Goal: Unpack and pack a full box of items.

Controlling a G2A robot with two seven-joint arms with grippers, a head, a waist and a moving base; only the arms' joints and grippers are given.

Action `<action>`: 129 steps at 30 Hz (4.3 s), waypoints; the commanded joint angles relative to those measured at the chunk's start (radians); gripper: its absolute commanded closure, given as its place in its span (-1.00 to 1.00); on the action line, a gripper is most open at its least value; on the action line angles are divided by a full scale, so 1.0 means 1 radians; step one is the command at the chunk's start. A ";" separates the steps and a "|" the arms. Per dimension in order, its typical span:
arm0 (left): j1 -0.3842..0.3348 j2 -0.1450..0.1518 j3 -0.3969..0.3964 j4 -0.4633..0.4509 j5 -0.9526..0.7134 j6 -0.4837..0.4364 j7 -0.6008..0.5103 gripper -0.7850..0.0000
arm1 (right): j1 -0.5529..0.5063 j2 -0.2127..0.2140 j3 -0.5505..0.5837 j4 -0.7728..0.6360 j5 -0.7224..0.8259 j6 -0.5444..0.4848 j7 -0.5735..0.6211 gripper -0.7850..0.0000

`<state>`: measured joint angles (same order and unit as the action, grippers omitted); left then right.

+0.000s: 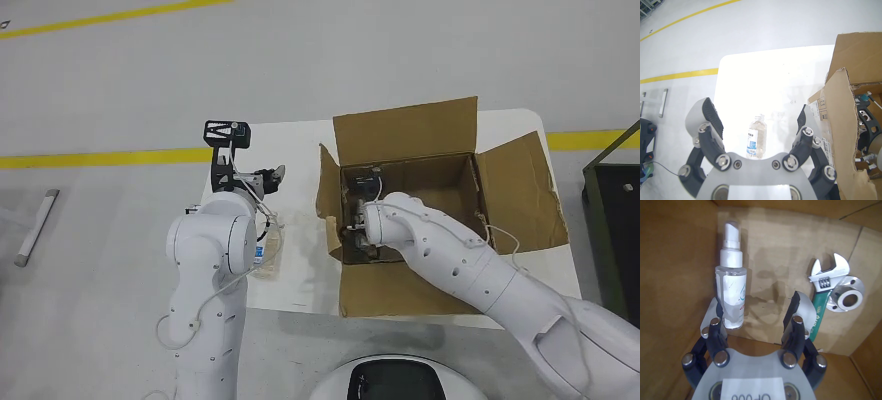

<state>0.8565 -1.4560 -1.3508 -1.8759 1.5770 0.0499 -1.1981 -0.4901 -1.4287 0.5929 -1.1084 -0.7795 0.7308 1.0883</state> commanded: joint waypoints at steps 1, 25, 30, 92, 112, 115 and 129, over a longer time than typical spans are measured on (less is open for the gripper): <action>0.000 0.000 0.000 0.000 0.000 0.000 0.000 -1.00 | -0.009 0.007 0.019 -0.016 -0.016 0.007 -0.006 -0.58; 0.000 0.000 0.000 0.000 0.000 0.000 0.000 -1.00 | -0.079 0.021 0.091 -0.135 -0.114 -0.050 -0.024 -0.47; 0.000 0.000 0.000 0.000 0.000 0.000 0.000 -1.00 | -0.051 -0.013 0.063 -0.066 -0.088 -0.051 -0.056 -0.36; 0.000 0.000 0.000 0.000 0.000 0.000 0.000 -1.00 | -0.602 0.079 0.711 -0.889 -0.278 -0.250 0.058 1.00; 0.000 0.000 0.000 0.000 0.000 0.000 0.000 -1.00 | -0.697 0.088 0.860 -0.977 -0.088 -0.351 -0.074 1.00; 0.000 0.000 0.000 0.000 0.000 0.000 0.000 -1.00 | -0.756 0.101 0.988 -1.103 -0.084 -0.382 -0.069 1.00; 0.000 0.000 0.000 0.000 0.000 0.000 0.000 -1.00 | -1.126 0.131 1.685 -1.218 -0.042 -0.545 0.050 1.00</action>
<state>0.8565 -1.4560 -1.3508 -1.8759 1.5770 0.0499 -1.1981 -1.5749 -1.2973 2.2524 -2.3325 -0.7869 0.1959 1.1351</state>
